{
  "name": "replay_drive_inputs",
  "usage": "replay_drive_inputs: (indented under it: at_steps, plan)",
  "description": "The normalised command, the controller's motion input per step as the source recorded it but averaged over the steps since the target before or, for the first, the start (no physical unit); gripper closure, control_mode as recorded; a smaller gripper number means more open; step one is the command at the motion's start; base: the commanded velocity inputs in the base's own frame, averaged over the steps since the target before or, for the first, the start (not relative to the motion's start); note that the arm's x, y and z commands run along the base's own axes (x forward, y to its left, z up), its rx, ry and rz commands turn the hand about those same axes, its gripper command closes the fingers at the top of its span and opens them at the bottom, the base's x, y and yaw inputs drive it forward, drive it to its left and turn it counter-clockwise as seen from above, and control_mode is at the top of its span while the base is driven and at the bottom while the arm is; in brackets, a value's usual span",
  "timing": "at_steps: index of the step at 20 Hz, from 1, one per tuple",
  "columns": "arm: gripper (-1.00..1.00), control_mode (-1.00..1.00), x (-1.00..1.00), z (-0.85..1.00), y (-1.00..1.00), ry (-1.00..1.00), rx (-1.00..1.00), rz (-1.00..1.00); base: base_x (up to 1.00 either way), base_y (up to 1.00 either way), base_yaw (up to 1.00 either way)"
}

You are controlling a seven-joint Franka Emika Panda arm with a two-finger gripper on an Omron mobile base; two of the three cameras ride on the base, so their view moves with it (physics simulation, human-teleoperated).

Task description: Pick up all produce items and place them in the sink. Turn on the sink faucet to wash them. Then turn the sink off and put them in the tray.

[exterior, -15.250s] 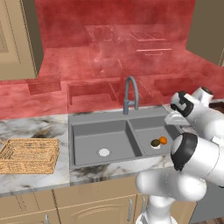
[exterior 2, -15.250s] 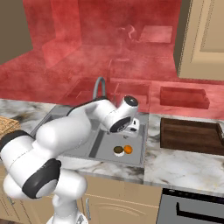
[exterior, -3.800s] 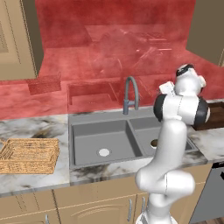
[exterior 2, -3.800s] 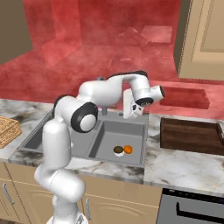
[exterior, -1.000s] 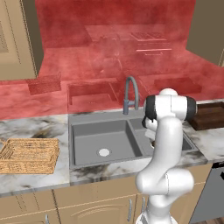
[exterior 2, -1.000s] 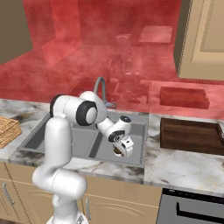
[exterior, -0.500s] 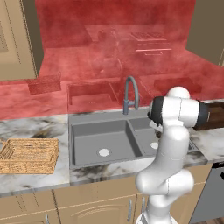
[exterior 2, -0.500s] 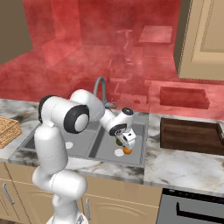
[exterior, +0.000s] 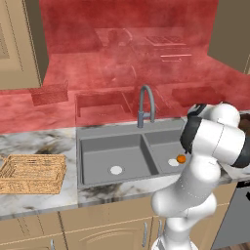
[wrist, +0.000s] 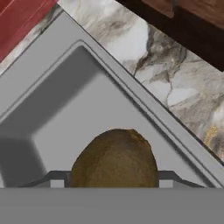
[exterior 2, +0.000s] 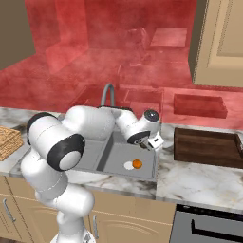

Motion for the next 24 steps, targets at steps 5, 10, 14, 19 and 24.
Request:
replay_drive_inputs:
  at_steps: [5,10,14,19,24]
  plan:
    - [1.00,-1.00,-0.04,0.87,-0.90,-0.06,-0.14,0.00,0.00,0.00,0.00]
    - [1.00,-1.00,0.00,0.20,-0.96,0.00,-0.12,0.00,0.00,0.00,0.00]
    - [1.00,-1.00,0.00,0.00,-0.94,0.00,-0.10,0.00,0.00,0.00,0.00]
    - [1.00,-1.00,0.15,-0.08,-0.51,0.00,-0.09,0.00,0.00,0.00,0.00]
    - [1.00,-1.00,0.40,-0.41,-0.21,0.05,-0.07,0.00,0.00,0.00,0.00]
